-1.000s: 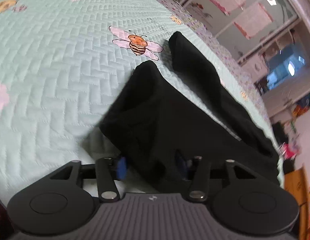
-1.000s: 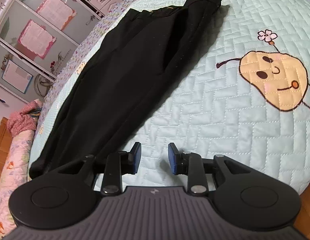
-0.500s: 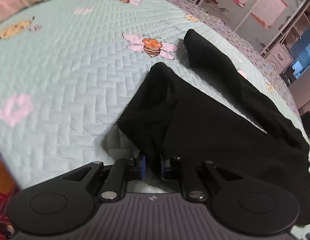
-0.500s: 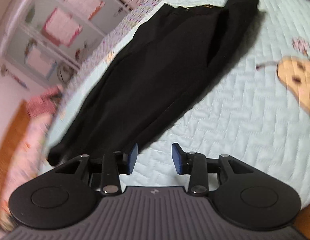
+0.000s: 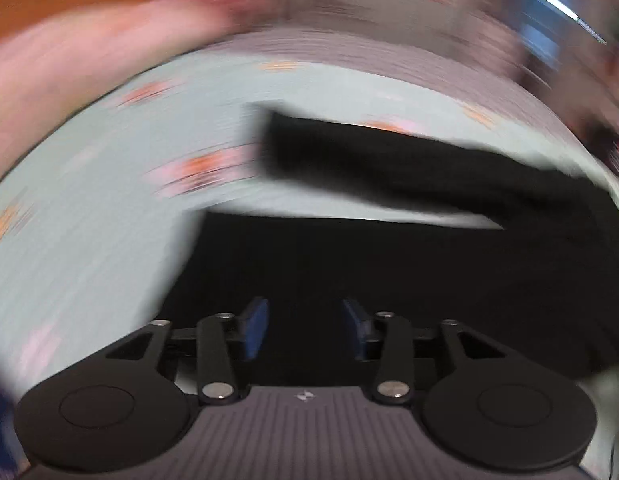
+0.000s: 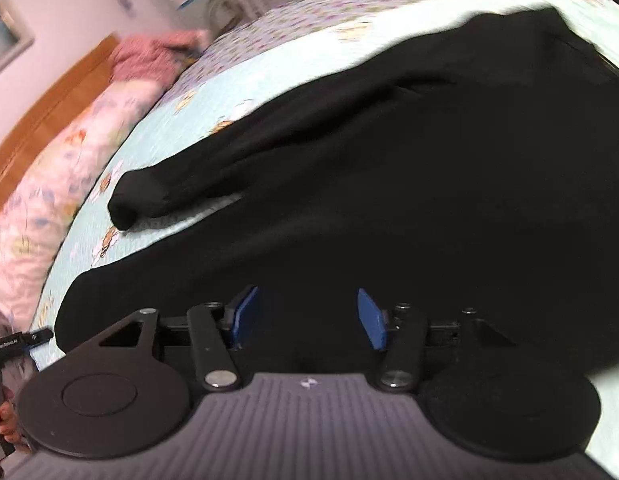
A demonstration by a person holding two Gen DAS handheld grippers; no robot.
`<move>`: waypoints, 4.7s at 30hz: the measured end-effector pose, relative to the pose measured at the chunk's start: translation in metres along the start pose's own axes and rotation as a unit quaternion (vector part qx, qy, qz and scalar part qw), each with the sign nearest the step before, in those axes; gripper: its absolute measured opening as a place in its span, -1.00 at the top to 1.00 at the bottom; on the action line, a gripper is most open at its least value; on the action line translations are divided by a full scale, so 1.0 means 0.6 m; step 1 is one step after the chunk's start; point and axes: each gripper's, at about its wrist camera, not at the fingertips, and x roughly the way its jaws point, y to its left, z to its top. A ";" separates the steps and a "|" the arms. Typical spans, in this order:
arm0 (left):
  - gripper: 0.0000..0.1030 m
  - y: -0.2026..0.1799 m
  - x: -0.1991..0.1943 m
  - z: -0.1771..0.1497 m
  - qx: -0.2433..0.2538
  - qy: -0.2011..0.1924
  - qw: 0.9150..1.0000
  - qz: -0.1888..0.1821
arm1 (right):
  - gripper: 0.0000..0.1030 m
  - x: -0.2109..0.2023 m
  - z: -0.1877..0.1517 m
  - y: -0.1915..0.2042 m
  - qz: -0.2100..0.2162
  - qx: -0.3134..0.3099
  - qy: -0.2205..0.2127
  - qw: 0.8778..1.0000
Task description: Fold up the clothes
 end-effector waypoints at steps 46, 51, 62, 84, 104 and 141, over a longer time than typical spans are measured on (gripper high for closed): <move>-0.40 -0.163 0.097 -0.089 0.019 0.149 0.972 -0.180 | -0.63 -0.099 -0.077 -0.037 -0.090 0.022 -0.098 0.991; -0.42 -0.174 0.092 -0.097 0.049 0.133 0.975 -0.173 | -0.63 -0.044 -0.143 -0.093 -0.163 0.004 -0.054 0.985; -0.46 -0.143 0.058 -0.105 -0.034 0.139 0.976 -0.166 | -0.63 -0.184 -0.232 -0.225 -0.041 0.249 -0.195 0.948; -0.40 0.003 0.070 -0.122 -0.332 0.089 0.930 -0.134 | -0.58 -0.157 -0.147 -0.361 -0.061 0.294 -0.272 0.914; 0.69 0.040 -0.007 -0.079 -0.228 -0.005 0.972 -0.057 | 0.73 -0.192 -0.198 -0.218 -0.169 0.105 -0.225 0.954; 0.49 0.150 0.004 -0.122 -0.284 0.069 0.955 -0.041 | 0.64 -0.283 -0.297 -0.340 -0.095 0.364 -0.292 0.879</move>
